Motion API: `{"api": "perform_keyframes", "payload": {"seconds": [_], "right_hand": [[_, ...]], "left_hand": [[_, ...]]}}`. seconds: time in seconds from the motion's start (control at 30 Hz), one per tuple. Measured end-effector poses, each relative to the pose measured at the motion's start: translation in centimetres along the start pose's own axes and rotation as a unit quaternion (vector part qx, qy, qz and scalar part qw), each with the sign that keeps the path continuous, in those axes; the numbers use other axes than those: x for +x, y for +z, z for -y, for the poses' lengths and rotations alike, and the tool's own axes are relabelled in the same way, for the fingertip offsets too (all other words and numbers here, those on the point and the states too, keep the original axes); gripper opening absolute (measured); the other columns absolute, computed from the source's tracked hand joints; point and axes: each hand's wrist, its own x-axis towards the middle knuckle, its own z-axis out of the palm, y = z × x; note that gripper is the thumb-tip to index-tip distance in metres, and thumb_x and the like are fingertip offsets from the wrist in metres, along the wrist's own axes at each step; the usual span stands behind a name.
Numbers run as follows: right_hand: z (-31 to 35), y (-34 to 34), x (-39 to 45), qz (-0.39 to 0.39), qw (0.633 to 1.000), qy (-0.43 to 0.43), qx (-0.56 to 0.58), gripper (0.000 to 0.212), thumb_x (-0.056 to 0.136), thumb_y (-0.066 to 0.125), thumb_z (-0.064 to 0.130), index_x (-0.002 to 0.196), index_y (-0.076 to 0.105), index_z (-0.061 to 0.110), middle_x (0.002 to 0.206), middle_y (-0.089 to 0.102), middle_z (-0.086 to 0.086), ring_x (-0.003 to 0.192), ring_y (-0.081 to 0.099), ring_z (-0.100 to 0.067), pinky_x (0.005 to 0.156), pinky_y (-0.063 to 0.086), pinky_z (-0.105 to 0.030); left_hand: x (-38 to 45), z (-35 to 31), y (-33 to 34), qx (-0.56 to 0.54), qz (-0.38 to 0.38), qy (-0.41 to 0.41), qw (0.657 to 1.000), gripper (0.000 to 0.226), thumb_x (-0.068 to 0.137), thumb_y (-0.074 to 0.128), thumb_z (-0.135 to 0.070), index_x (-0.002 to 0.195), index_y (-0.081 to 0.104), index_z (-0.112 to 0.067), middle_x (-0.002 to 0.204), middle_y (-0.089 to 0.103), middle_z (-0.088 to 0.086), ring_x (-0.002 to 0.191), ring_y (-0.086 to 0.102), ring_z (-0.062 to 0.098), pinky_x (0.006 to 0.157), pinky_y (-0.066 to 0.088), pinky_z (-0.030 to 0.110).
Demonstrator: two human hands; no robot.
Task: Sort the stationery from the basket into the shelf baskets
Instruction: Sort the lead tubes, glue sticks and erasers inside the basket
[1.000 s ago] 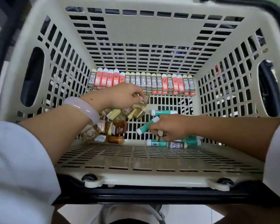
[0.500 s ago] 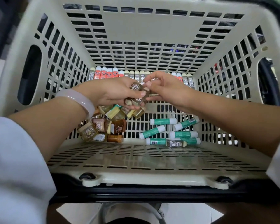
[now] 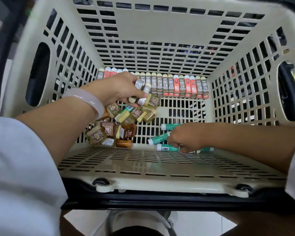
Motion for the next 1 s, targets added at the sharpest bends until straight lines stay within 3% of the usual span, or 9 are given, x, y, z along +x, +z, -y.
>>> {"api": "perform_keyframes", "payload": {"seconds": [0.2, 0.27, 0.33, 0.43, 0.6, 0.7, 0.77, 0.9, 1.0], "right_hand": [[-0.8, 0.2, 0.0, 0.052, 0.996, 0.012, 0.074, 0.008, 0.087, 0.055, 0.013, 0.090, 0.049, 0.018, 0.072, 0.038, 0.009, 0.072, 0.044, -0.013, 0.062, 0.034, -0.024], [-1.4, -1.1, -0.2, -0.005, 0.989, 0.008, 0.150, 0.015, 0.091, 0.052, 0.015, 0.105, 0.057, 0.013, 0.079, 0.048, 0.013, 0.069, 0.048, 0.001, 0.062, 0.034, -0.011], [-2.1, -3.4, -0.4, -0.116, 0.960, 0.010, 0.253, 0.021, 0.094, 0.049, 0.018, 0.110, 0.061, 0.010, 0.084, 0.054, 0.014, 0.060, 0.050, 0.016, 0.057, 0.037, -0.002], [-3.0, -6.7, 0.3, -0.283, 0.850, 0.077, 0.437, 0.015, 0.092, 0.053, 0.021, 0.093, 0.064, 0.011, 0.075, 0.057, 0.008, 0.051, 0.050, 0.007, 0.046, 0.039, -0.008], [-2.4, -9.0, 4.9, -0.417, 0.655, 0.166, 0.608, 0.012, 0.089, 0.057, 0.013, 0.084, 0.047, 0.010, 0.081, 0.058, -0.011, 0.065, 0.056, -0.018, 0.072, 0.053, -0.035], [-1.8, -9.8, 7.8, -0.442, 0.573, 0.213, 0.656, 0.016, 0.087, 0.059, 0.010, 0.077, 0.046, 0.010, 0.085, 0.060, -0.017, 0.077, 0.062, -0.027, 0.082, 0.054, -0.043], [-1.4, -10.2, 9.2, -0.455, 0.564, 0.241, 0.645, 0.017, 0.088, 0.058, 0.010, 0.073, 0.051, 0.011, 0.083, 0.062, -0.012, 0.085, 0.064, -0.028, 0.082, 0.054, -0.043], [-0.7, -10.2, 10.5, -0.474, 0.600, 0.262, 0.589, 0.005, 0.088, 0.058, 0.015, 0.083, 0.059, 0.015, 0.085, 0.061, -0.001, 0.078, 0.057, -0.016, 0.072, 0.050, -0.029], [-0.7, -10.1, 10.9, -0.472, 0.600, 0.272, 0.586, 0.007, 0.088, 0.058, 0.015, 0.089, 0.053, 0.019, 0.085, 0.058, -0.001, 0.071, 0.054, -0.014, 0.055, 0.044, -0.023]], "left_hand": [[-0.4, -0.1, -0.1, 0.037, -0.018, 0.008, 0.999, 0.067, 0.081, 0.067, -0.006, 0.140, 0.034, -0.004, 0.116, 0.053, 0.008, 0.080, 0.064, 0.016, 0.055, 0.057, 0.020], [-0.5, 0.0, -0.2, 0.077, -0.027, 0.014, 0.997, 0.052, 0.082, 0.067, -0.007, 0.129, 0.045, -0.006, 0.115, 0.056, 0.009, 0.073, 0.062, 0.014, 0.046, 0.052, 0.015], [-0.7, 0.0, -0.6, 0.141, -0.041, 0.009, 0.989, 0.027, 0.083, 0.066, -0.010, 0.106, 0.052, -0.010, 0.090, 0.059, 0.007, 0.062, 0.058, 0.012, 0.040, 0.048, 0.015], [-0.8, 0.2, -1.3, 0.253, -0.058, -0.020, 0.966, 0.022, 0.084, 0.066, -0.017, 0.094, 0.053, -0.003, 0.077, 0.053, 0.005, 0.062, 0.052, 0.015, 0.049, 0.043, 0.025], [-0.8, 0.3, -2.4, 0.238, -0.097, -0.057, 0.965, 0.038, 0.084, 0.066, -0.015, 0.114, 0.052, 0.002, 0.098, 0.060, 0.012, 0.074, 0.057, 0.021, 0.062, 0.050, 0.028], [-0.7, 0.2, -2.6, 0.182, -0.102, -0.066, 0.976, 0.026, 0.083, 0.066, -0.010, 0.105, 0.057, 0.000, 0.092, 0.061, 0.012, 0.069, 0.058, 0.020, 0.044, 0.051, 0.020], [-0.6, 0.2, -2.5, 0.164, -0.108, -0.068, 0.978, 0.024, 0.083, 0.066, -0.011, 0.102, 0.057, -0.001, 0.087, 0.060, 0.010, 0.066, 0.057, 0.017, 0.040, 0.047, 0.020], [-0.3, 0.2, -2.6, 0.115, -0.131, -0.053, 0.983, 0.027, 0.081, 0.068, -0.009, 0.105, 0.059, 0.001, 0.103, 0.063, 0.018, 0.092, 0.064, 0.030, 0.080, 0.055, 0.042], [-0.3, 0.2, -2.5, 0.116, -0.130, -0.052, 0.983, 0.026, 0.082, 0.068, -0.009, 0.104, 0.060, 0.001, 0.104, 0.063, 0.018, 0.092, 0.064, 0.030, 0.082, 0.055, 0.042]]}}
